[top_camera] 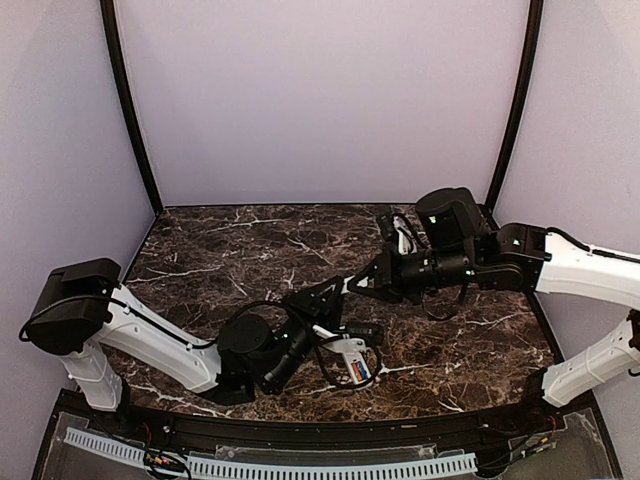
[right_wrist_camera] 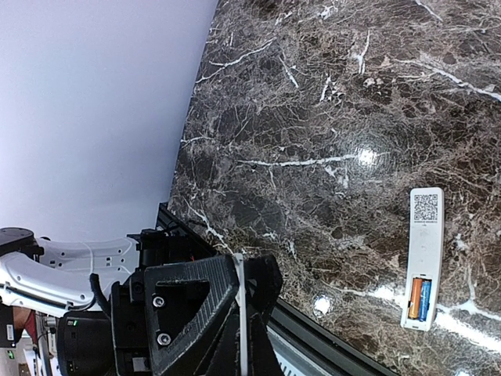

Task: Load the batteries into the remote control
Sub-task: Pass from the right arm to the left, then pass from the left arm to the right

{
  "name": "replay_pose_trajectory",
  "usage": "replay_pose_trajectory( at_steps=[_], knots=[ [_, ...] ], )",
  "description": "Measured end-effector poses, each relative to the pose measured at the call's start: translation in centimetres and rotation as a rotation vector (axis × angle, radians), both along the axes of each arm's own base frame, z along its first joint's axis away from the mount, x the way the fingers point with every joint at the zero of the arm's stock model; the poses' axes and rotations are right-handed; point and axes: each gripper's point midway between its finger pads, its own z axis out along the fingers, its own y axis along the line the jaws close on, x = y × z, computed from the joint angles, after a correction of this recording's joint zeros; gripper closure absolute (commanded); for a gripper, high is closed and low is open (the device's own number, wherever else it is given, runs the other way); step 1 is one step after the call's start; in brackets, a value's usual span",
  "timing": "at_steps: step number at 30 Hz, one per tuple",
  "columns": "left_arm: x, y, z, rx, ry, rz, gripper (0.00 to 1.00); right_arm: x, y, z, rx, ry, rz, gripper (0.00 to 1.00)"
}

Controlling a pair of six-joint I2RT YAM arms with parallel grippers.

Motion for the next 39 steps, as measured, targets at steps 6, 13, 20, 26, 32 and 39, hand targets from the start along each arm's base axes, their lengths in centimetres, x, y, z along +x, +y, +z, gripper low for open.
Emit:
replay_pose_trajectory(
  at_steps=[6,13,20,26,32,39],
  knots=[
    [0.3,0.3,0.0,-0.003,0.003,0.023,1.0,0.1,0.1,-0.2,0.005,0.012,-0.009,1.0],
    [0.6,0.5,0.4,-0.02,0.007,0.042,1.0,0.3,0.2,0.1,0.024,0.008,-0.018,0.74],
    [0.7,0.6,0.9,-0.106,0.053,0.036,1.0,0.4,0.2,1.4,0.034,-0.101,0.03,0.36],
    [0.5,2.0,5.3,-0.457,0.309,-0.078,1.0,-0.1,-1.6,7.6,0.132,-0.348,0.069,0.29],
    [1.6,6.9,17.0,-0.979,0.645,-0.369,1.0,0.1,-3.3,12.2,0.185,-0.549,0.048,0.28],
    [1.6,3.9,13.9,-1.05,1.057,-0.518,1.0,1.9,-2.8,12.6,0.161,-0.637,-0.008,0.28]
  ],
)
